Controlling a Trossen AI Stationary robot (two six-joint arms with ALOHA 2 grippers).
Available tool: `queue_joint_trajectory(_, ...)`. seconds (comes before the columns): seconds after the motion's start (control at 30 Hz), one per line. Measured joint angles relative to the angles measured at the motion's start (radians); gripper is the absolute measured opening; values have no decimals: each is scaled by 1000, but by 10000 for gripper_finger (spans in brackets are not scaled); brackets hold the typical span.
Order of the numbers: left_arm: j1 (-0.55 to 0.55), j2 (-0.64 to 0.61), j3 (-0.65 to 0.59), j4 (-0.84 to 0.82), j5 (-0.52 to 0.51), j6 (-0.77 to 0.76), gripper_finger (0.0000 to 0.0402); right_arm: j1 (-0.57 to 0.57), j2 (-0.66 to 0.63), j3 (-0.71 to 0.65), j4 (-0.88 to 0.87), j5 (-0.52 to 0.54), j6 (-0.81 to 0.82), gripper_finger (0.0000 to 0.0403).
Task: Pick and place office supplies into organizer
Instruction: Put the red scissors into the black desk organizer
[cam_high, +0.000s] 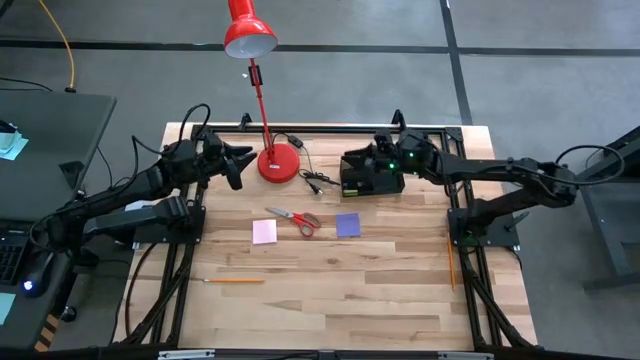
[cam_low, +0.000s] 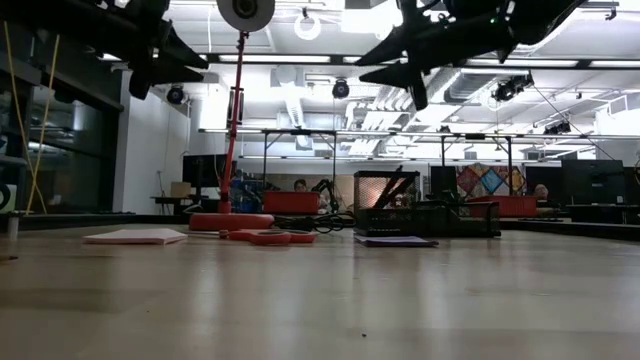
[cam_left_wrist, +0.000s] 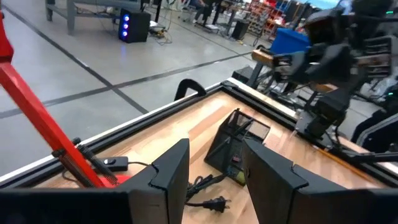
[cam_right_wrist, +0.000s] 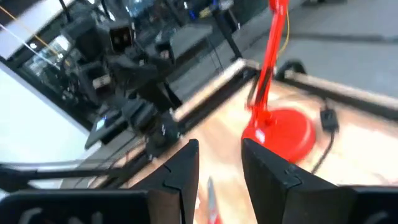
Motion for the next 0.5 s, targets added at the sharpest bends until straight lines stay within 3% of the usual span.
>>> queue_joint_trajectory(0.17,0,39,0,0,27,49,134,34,-7,0,-65,2,59,110)
queue_joint_trajectory(0.5,0,175,0,-8,335,185,134,68,-7,0,-123,104,80,110)
